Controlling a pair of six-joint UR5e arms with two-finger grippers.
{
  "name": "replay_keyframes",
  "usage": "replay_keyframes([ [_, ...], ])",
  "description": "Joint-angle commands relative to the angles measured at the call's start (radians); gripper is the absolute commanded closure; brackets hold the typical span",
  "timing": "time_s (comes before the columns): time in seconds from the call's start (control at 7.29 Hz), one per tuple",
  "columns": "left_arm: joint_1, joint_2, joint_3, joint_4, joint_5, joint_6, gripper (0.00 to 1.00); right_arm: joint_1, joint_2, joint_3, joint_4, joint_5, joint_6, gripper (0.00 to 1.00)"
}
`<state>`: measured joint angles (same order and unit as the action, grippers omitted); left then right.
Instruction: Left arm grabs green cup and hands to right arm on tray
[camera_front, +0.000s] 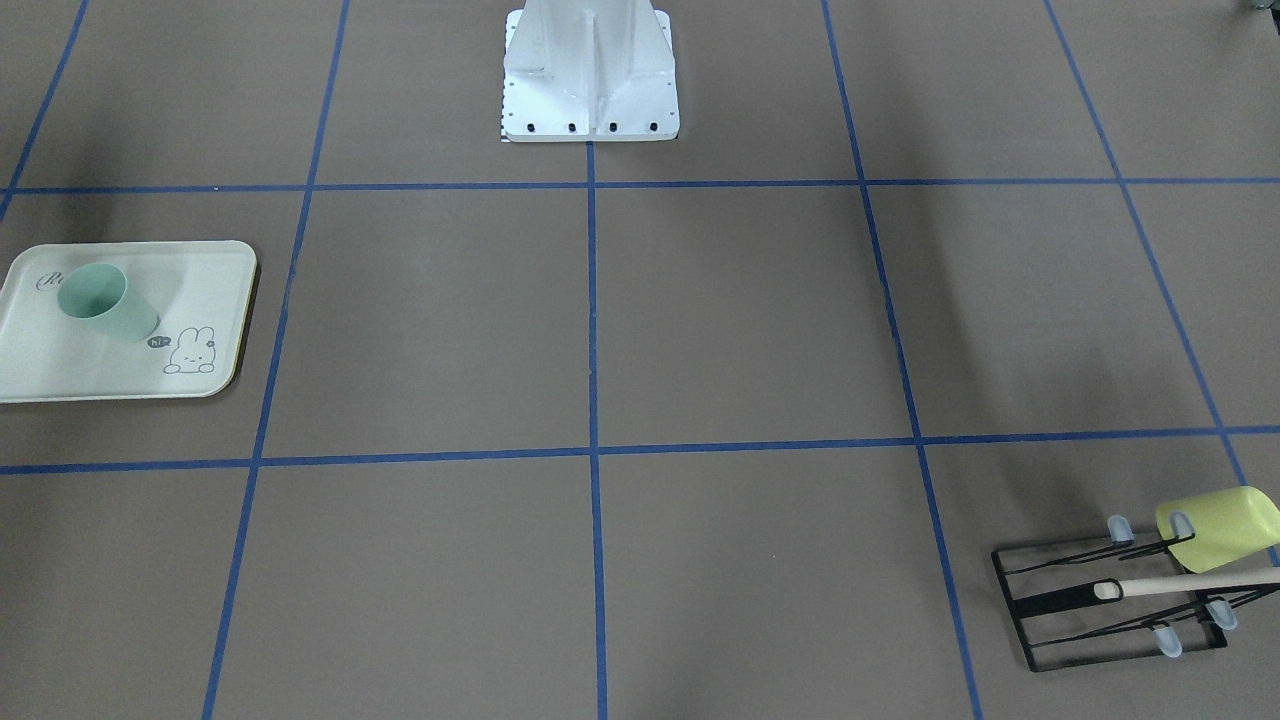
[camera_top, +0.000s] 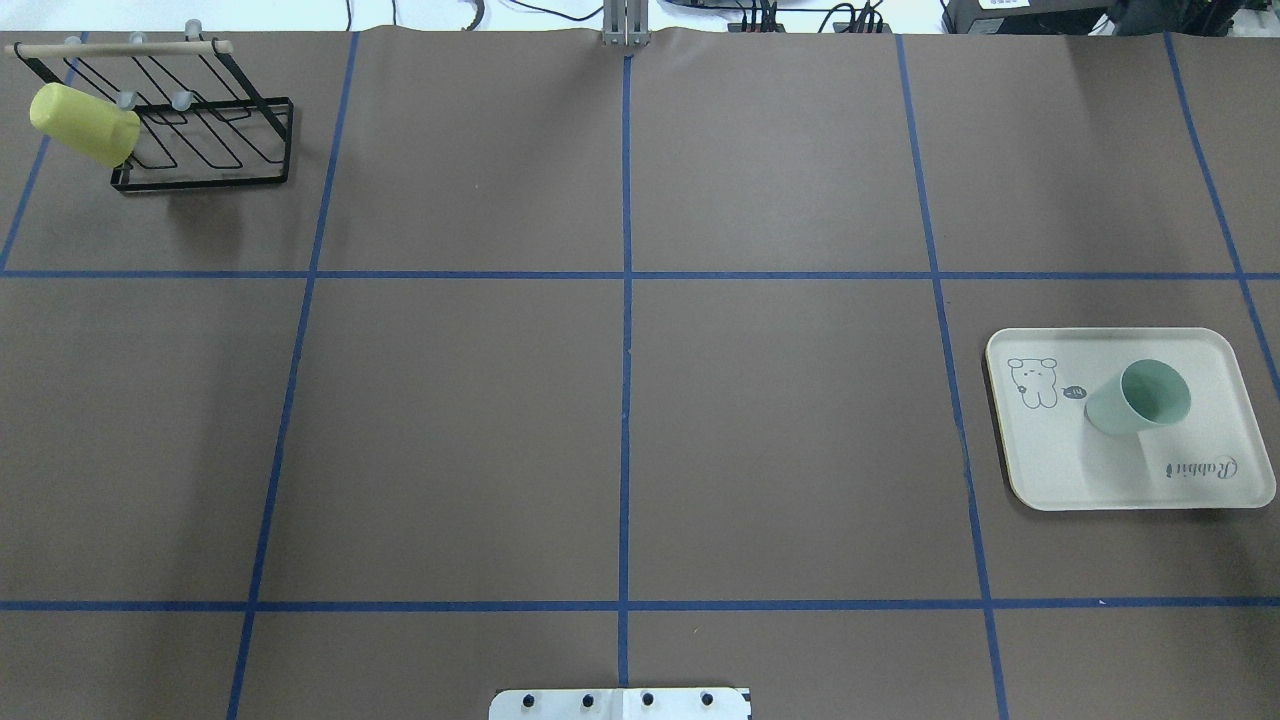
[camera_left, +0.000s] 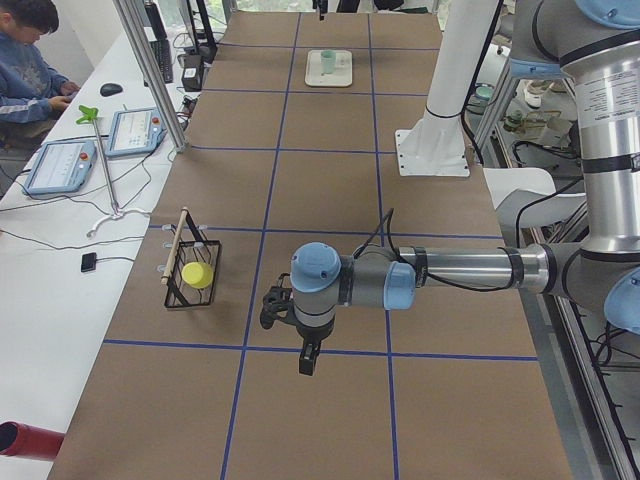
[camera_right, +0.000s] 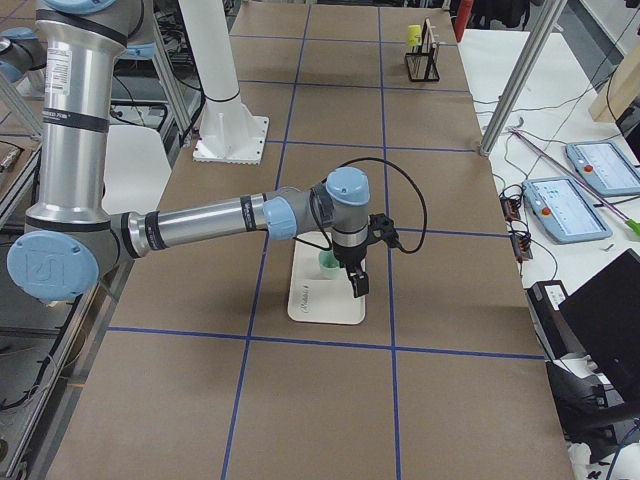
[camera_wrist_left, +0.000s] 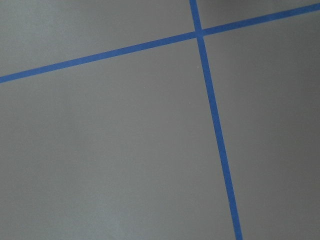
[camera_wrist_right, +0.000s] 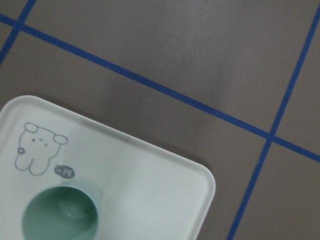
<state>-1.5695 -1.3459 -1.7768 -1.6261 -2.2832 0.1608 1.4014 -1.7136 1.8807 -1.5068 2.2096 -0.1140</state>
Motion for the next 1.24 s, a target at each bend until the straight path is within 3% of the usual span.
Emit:
replay_keyframes([
  [0.0, -0.003, -0.005, -0.027, 0.091, -0.076, -0.001, 0.0, 0.112, -0.011, -0.127, -0.003, 0.025, -0.168, 0.0],
  [0.41, -0.001, -0.013, -0.067, 0.131, -0.07, 0.0, 0.0, 0.137, -0.07, -0.152, 0.008, 0.009, -0.18, 0.0],
  [1.1, 0.0, -0.027, -0.056, 0.117, -0.073, 0.005, 0.0, 0.14, -0.064, -0.135, 0.008, 0.016, -0.164, 0.0],
])
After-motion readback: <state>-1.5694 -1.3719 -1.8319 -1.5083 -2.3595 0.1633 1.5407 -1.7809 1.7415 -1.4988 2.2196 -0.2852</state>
